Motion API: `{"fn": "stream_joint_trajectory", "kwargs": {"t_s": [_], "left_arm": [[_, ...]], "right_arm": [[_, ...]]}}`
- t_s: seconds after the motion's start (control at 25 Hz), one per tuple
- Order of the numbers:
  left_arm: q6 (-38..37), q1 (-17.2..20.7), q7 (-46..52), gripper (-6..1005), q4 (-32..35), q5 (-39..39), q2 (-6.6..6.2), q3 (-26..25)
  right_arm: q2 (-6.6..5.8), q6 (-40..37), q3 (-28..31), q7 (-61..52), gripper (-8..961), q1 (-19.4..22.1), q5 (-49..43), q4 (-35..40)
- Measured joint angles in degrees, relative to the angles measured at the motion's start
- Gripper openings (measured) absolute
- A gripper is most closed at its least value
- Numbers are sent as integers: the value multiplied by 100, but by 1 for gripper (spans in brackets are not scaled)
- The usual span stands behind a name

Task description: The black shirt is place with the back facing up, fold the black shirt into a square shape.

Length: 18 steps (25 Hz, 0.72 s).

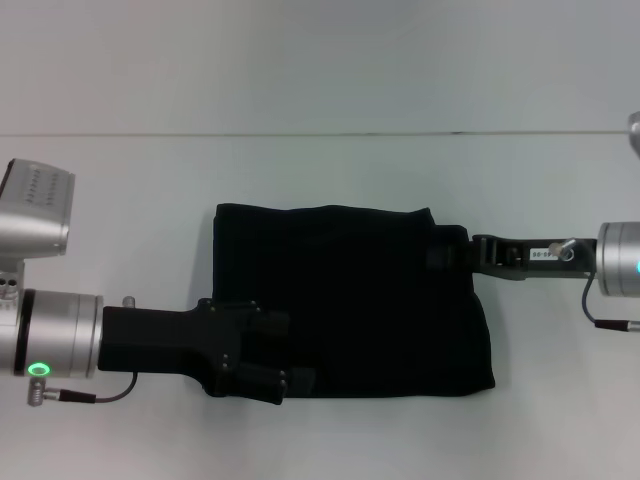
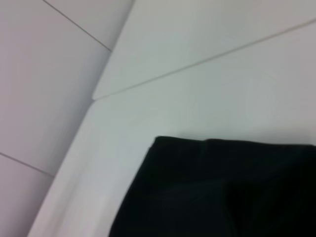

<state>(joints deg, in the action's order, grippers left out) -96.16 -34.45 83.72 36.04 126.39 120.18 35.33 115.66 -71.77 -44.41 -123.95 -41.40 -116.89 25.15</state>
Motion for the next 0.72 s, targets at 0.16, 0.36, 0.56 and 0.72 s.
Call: {"fn": "stream_joint_trajectory", "kwargs": {"t_s": [0.16,0.36,0.56,0.72], "left_arm": [[-2,0,73,948,6,0,6,0],[-38,0,165,948,26,0,5,0],[-62,-7,238,947,15,0,5,0],[-51,-14,284,947,21,0,20,20]], "right_arm": [[-51,-245,166,56,65,22,0,43],[-88,-347,194,55,66,131,-3,143],[-136,-293,167,55,68,206,-41,133],[-141,-104,145,11,77,235,-143,71]]}}
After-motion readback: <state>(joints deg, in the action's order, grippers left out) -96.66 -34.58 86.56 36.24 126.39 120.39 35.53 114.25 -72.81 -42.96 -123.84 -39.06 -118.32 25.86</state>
